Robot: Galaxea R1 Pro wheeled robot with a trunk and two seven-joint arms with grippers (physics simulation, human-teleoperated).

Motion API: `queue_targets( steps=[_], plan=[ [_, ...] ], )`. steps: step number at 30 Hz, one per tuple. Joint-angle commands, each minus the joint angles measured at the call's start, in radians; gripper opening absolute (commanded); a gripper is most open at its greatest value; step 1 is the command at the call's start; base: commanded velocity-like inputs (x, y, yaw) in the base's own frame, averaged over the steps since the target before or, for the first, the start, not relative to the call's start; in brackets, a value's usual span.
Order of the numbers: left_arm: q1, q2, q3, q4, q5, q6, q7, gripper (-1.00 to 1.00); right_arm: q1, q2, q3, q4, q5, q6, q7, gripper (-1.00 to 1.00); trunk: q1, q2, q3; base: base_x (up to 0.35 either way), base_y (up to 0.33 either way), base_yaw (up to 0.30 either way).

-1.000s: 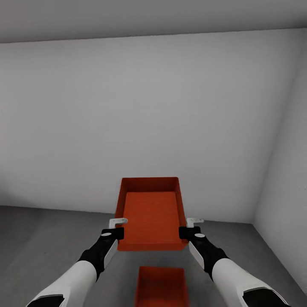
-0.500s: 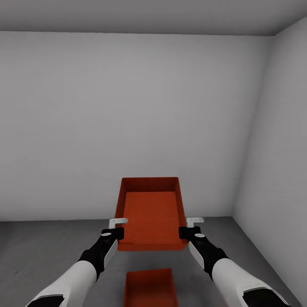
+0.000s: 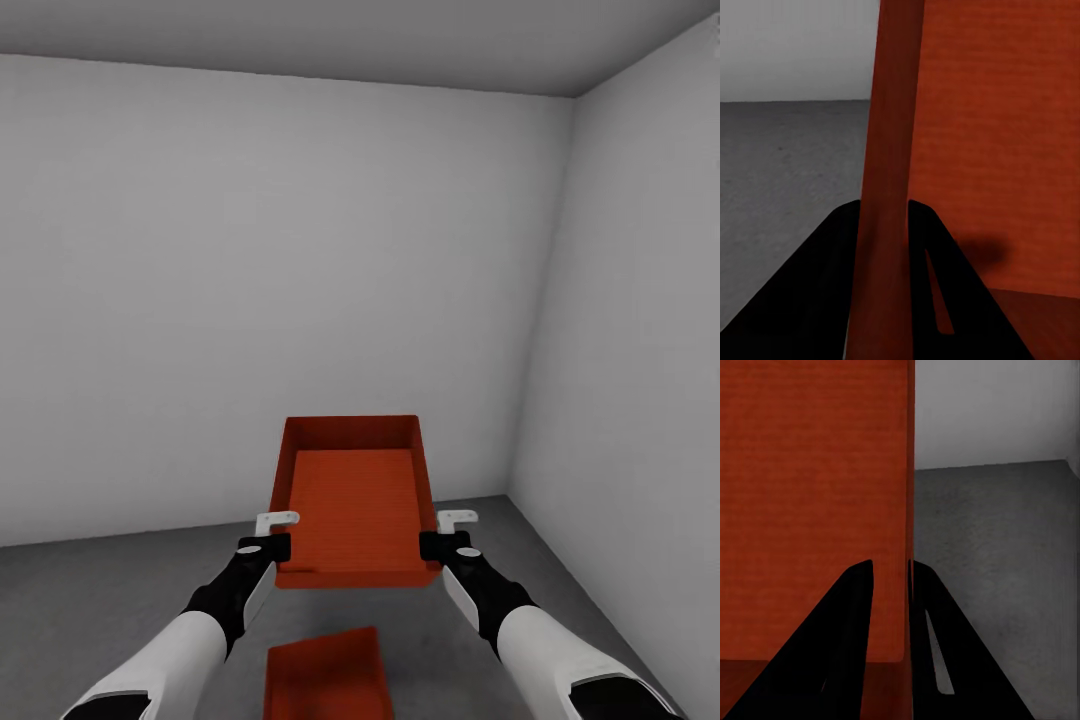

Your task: Move the two storage containers from the living room to the garage. In the garage, place one container on the floor and stack the other container on top of it (either order is fine).

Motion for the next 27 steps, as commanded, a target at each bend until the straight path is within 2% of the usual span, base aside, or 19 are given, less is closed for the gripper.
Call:
queue_targets(
  steps=[1, 12, 21, 27],
  plan=[
    [0.000, -0.001, 0.033, -0.050, 0.031, 0.008, 0.067, -1.00, 0.000, 0.000, 0.003, -0.001, -0.026, 0.005, 0.008, -1.00, 0.000, -0.001, -0.001, 0.000, 0.000, -0.036],
    [0.000, -0.003, 0.032, -0.050, 0.031, 0.008, 0.067, -1.00, 0.000, -0.001, 0.003, -0.001, -0.026, 0.004, 0.008, -1.00, 0.000, -0.001, -0.001, 0.012, 0.000, -0.006],
    [0.000, -0.003, 0.033, -0.050, 0.031, 0.008, 0.067, -1.00, 0.001, 0.001, 0.003, -0.001, -0.026, 0.004, 0.008, -1.00, 0.000, -0.001, -0.001, 0.261, 0.000, 0.000],
    [0.000, -0.003, 0.033, -0.050, 0.031, 0.008, 0.067, -1.00, 0.001, 0.000, 0.003, -0.001, -0.026, 0.004, 0.008, -1.00, 0.000, -0.001, -0.001, 0.064, 0.000, 0.000]
  ],
)
